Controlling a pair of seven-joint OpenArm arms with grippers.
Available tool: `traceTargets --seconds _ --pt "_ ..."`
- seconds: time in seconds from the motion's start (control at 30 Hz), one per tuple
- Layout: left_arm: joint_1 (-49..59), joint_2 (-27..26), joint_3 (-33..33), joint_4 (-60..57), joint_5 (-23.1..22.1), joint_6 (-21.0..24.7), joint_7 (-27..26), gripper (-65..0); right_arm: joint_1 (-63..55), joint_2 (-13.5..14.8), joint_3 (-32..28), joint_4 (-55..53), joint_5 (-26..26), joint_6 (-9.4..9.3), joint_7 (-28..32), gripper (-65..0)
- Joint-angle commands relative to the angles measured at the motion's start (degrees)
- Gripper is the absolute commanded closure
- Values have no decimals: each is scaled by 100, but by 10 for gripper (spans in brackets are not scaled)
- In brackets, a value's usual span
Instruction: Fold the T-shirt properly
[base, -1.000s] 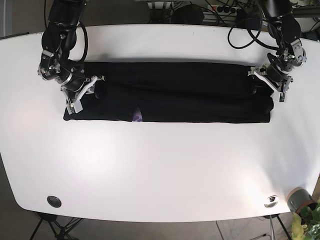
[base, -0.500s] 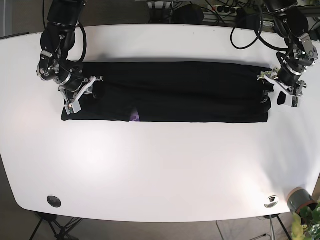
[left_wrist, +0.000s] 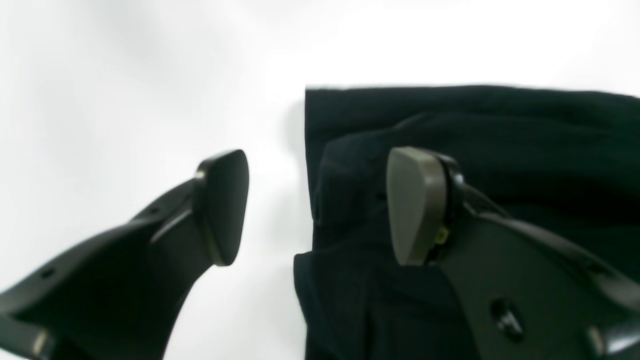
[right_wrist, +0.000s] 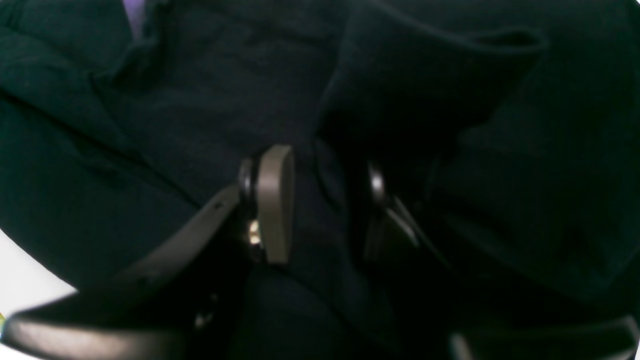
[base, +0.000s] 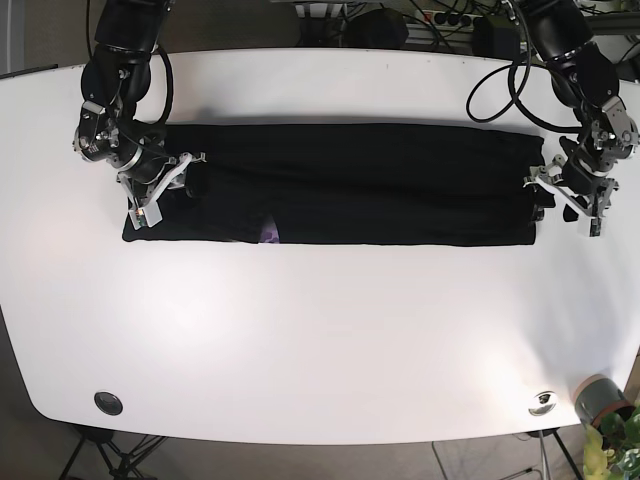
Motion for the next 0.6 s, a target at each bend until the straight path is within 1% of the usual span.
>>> traceTargets --seconds 0.0,0.37,0.57 --pt "-231 -116 286 -150 -105 -17 -155 -410 15 51 16 50 -191 -82 -161 -189" --pt "-521 -195 787 -809 -96 -8 -173 -403 -3 42 16 138 -191 -82 -170 -189" --pt "-574 -283 814 -1205 45 -8 -173 -393 15 42 34 173 -191 -82 -170 -189"
